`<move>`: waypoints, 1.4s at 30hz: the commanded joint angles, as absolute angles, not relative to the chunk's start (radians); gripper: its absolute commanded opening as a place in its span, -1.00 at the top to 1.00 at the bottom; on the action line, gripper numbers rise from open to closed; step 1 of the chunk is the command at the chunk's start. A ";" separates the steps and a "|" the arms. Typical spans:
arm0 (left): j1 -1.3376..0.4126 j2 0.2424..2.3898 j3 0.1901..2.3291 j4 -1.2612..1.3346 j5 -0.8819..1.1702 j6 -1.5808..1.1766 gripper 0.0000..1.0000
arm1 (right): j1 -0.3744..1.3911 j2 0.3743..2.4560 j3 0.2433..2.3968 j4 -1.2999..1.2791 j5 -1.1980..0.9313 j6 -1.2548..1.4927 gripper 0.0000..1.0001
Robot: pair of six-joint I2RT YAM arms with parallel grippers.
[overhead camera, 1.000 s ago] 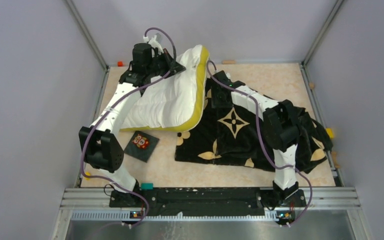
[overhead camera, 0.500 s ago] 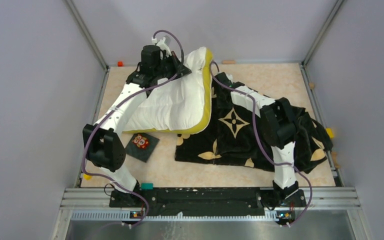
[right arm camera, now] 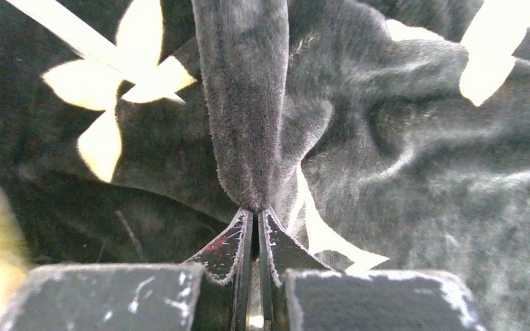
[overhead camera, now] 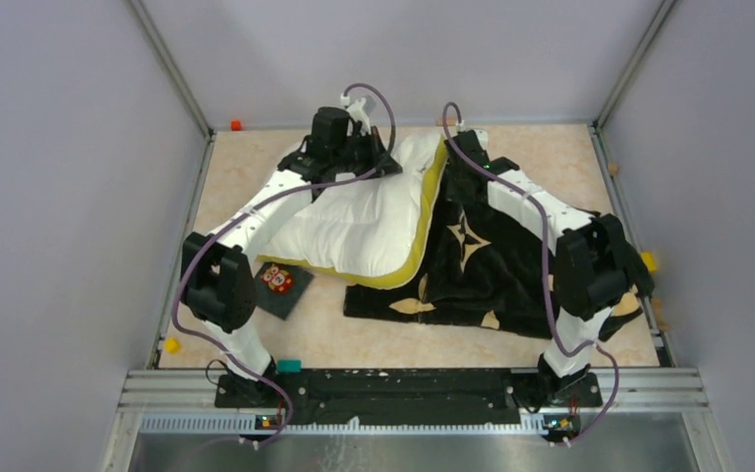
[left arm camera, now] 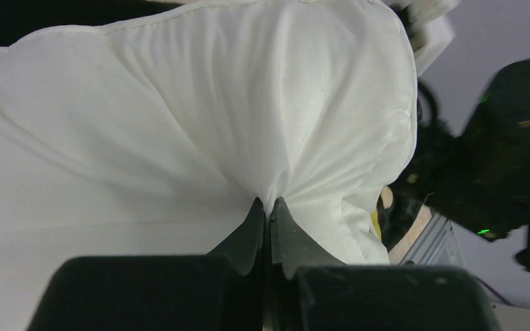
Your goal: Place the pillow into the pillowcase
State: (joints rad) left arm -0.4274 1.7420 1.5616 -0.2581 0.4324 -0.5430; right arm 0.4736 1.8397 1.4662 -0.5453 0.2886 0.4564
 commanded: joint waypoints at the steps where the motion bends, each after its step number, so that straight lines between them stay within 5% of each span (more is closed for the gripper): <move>1: -0.469 1.739 1.501 -0.201 0.481 -0.496 1.00 | 0.466 1.735 1.438 -0.527 0.314 0.462 1.00; 14: -0.507 1.777 1.394 -0.239 0.430 -0.468 1.00 | 0.460 1.611 1.404 -0.544 0.337 0.432 1.00; 34: -0.568 2.129 2.049 -0.410 0.354 -0.372 1.00 | 0.581 1.566 1.457 -0.599 0.231 0.285 1.00; 42: -0.572 2.314 2.023 -0.212 0.352 -0.436 1.00 | 0.574 1.592 1.503 -0.644 0.159 0.301 1.00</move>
